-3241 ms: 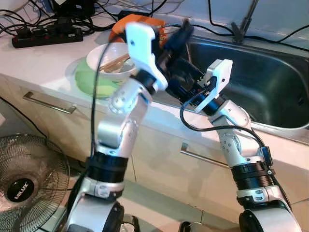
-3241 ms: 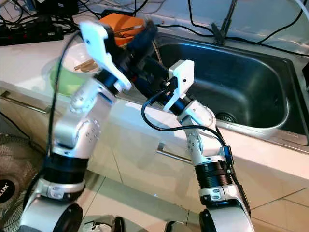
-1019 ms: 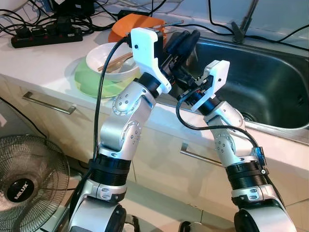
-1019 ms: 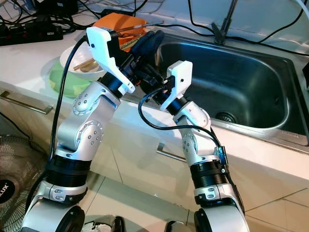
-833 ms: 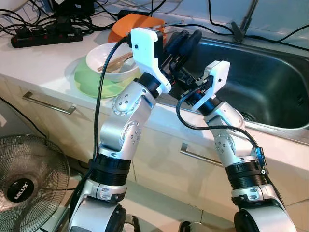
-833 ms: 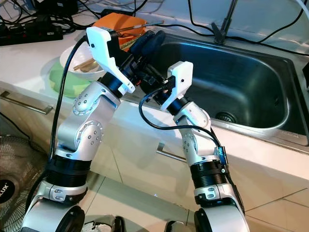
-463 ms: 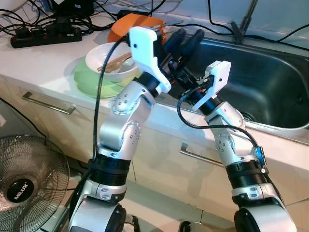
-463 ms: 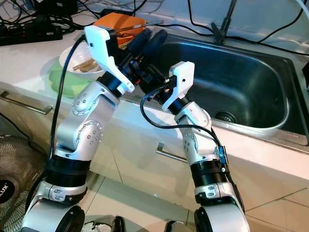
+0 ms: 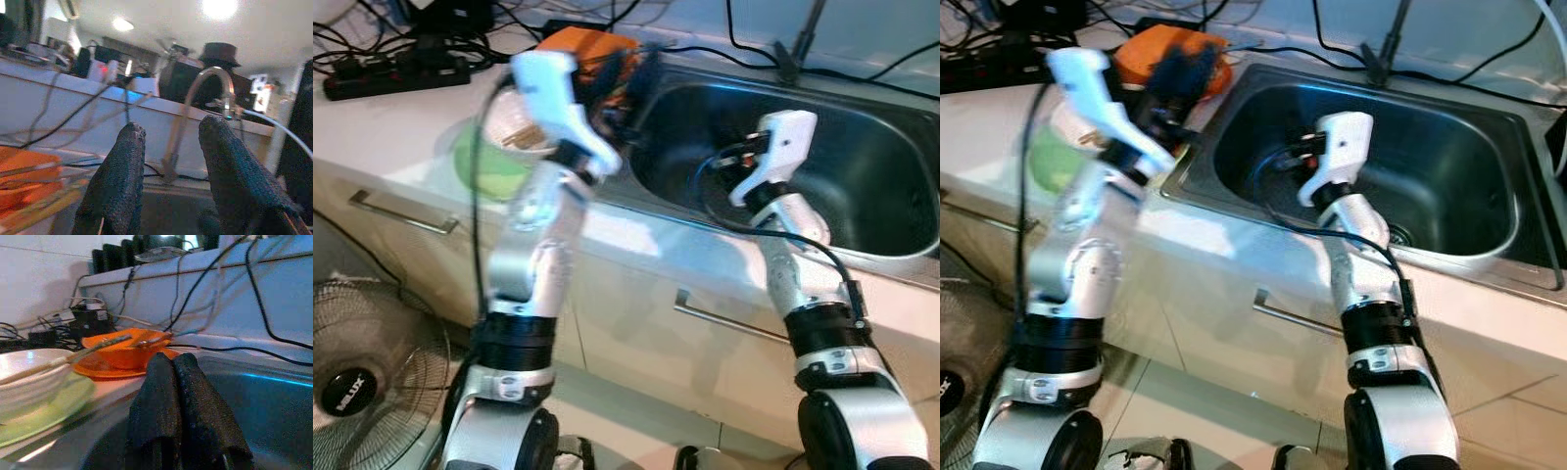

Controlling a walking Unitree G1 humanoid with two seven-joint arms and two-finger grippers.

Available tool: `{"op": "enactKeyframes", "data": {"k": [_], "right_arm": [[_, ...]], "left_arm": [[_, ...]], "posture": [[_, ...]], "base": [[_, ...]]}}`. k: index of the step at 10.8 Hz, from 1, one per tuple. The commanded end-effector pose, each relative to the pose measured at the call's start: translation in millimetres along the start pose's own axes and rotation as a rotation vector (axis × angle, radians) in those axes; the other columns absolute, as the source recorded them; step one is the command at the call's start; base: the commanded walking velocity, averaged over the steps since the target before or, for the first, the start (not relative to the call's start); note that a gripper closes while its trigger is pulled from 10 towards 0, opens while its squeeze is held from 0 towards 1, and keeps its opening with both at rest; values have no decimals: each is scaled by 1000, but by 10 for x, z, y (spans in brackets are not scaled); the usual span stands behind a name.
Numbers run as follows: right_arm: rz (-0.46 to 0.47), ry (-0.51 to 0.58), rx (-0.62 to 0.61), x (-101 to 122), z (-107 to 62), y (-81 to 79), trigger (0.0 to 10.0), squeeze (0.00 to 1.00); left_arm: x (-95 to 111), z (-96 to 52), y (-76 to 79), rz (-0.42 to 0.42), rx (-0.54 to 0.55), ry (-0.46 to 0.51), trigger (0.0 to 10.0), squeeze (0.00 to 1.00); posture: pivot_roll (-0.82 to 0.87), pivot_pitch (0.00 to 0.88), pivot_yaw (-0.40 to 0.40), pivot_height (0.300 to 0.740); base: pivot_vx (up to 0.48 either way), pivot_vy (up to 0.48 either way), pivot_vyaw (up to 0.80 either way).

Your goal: Kitchen organization

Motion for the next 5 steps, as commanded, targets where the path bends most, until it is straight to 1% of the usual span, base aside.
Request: {"op": "enactKeyframes", "data": {"k": [1,2,3,4,5], "right_arm": [[-28,1,-34,25,27,62,10000,0],[-47,-38,-96,-30,27,153,10000,0],[-45,-65,-155,-69,17,236,10000,0],[-22,-76,-200,-95,8,283,10000,0],[-19,-78,-198,-108,10,253,10000,0]], "left_arm": [[-6,-34,-72,29,36,-7,10000,0],[-27,-60,-160,179,61,-54,10000,0],[-62,-80,-227,305,67,-105,10000,0],[-61,-94,-293,445,79,-137,10000,0],[-109,-99,-349,572,86,-174,10000,0]], "posture": [[114,83,15,740],[114,76,19,740],[114,73,21,740],[112,66,23,740],[112,57,22,740]], "base": [[0,0,0],[0,0,0],[0,0,0],[0,0,0],[0,0,0]]}}
Point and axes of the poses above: a point about 5 cm out from each wrist's last joint towards the gripper, its own z axis pointing out of the wrist towards the gripper, its own x axis along the axis of the wrist's last joint, y = z × x, the point moved 2 cm from there along z, pointing out of the wrist towards the gripper, and after that the axes turned 13 degrees about -z, right-handed, at the moved point
